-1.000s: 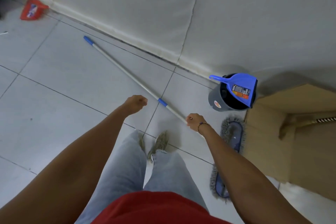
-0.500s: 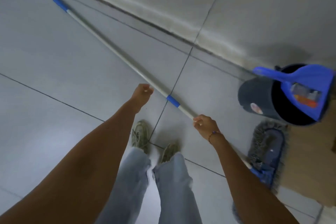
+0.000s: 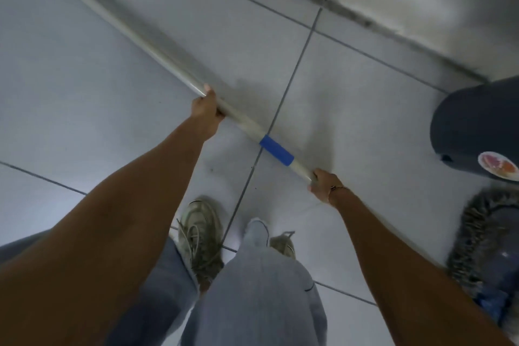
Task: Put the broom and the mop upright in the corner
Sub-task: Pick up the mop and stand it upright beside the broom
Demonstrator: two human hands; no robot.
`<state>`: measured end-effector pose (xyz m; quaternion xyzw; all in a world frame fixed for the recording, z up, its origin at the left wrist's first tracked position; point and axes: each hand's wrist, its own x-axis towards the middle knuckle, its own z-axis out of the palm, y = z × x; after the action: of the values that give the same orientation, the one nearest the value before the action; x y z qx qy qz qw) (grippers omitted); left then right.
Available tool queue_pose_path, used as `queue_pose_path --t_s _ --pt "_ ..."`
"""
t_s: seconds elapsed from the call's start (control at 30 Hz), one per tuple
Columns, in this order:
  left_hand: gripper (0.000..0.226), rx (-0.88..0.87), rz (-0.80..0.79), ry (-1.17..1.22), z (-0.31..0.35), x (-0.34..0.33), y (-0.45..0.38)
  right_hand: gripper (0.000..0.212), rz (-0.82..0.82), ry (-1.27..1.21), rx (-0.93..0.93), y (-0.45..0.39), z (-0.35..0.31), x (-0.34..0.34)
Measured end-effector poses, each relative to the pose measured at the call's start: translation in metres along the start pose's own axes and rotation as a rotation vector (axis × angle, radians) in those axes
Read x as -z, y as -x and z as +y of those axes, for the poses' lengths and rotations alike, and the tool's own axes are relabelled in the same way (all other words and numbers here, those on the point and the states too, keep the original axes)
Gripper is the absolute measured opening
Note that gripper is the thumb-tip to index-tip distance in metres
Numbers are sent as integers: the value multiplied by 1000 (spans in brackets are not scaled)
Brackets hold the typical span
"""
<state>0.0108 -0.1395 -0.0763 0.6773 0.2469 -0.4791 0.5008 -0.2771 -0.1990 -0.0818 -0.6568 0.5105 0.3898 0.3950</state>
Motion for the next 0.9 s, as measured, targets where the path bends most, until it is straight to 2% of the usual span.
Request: queue_pose_path --t_s 0.1,0.2,0.37,0.63,0.7,0.9 --pt "48 -62 46 -17 26 2 56 27 26 -13 2 49 -4 11" --pt "32 -197 45 9 45 10 115 28 56 -21 23 100 -7 24" --pt "20 -440 -34 32 114 -2 277 27 129 -91 65 225 -19 84" --pt "18 -745 -304 -72 237 -76 570 19 432 -248 95 436 -46 183" --pt "18 -835 -401 -125 248 -92 631 13 491 -323 91 475 -43 199" --pt "18 -1098 -743 -325 230 -128 768 24 660 -551 26 570 -17 220"
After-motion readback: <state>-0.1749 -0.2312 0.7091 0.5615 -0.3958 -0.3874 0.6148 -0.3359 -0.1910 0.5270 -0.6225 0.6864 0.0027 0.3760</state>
